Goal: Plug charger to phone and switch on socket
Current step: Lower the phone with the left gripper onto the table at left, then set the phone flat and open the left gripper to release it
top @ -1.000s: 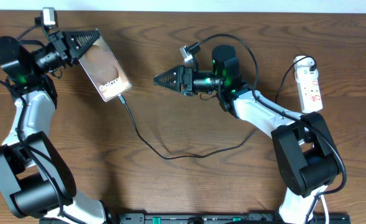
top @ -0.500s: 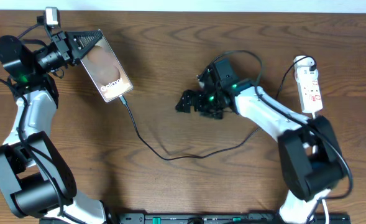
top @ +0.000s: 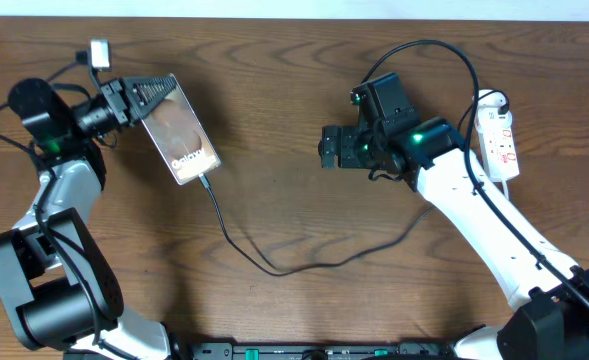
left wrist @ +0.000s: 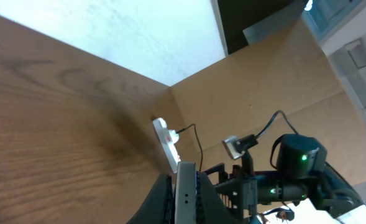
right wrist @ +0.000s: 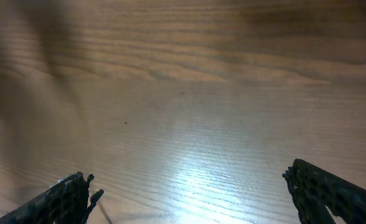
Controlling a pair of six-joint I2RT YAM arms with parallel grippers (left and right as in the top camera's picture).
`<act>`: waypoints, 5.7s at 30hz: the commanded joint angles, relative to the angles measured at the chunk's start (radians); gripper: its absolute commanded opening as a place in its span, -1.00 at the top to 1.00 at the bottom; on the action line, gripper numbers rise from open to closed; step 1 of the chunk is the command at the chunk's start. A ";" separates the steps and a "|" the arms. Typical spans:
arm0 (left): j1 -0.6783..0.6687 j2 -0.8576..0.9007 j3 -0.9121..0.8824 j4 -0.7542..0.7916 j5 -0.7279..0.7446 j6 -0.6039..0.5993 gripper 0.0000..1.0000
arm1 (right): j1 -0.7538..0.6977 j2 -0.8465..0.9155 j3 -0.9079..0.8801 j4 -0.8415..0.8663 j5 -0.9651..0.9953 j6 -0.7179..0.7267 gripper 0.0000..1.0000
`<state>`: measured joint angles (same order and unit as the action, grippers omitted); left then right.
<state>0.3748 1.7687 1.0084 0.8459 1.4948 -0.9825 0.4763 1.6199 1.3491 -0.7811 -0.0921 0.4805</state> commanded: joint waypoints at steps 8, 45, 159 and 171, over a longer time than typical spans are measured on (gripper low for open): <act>-0.001 -0.024 -0.209 -0.031 -0.118 0.118 0.85 | 0.004 0.002 0.006 -0.010 0.034 -0.018 -0.99; -0.001 -0.024 -0.273 -0.925 -0.733 0.549 0.08 | 0.029 0.002 0.006 -0.019 0.034 -0.018 -0.98; -0.001 -0.024 -0.272 -1.410 -1.227 0.663 -0.64 | 0.030 0.002 0.006 -0.019 0.034 -0.019 -0.98; -0.001 -0.024 -0.272 -1.429 -1.228 0.640 -0.64 | 0.030 0.002 0.006 -0.019 0.034 -0.019 -0.99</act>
<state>0.3645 1.6527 0.8238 -0.5438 0.4469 -0.3180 0.4999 1.6203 1.3491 -0.7979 -0.0700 0.4770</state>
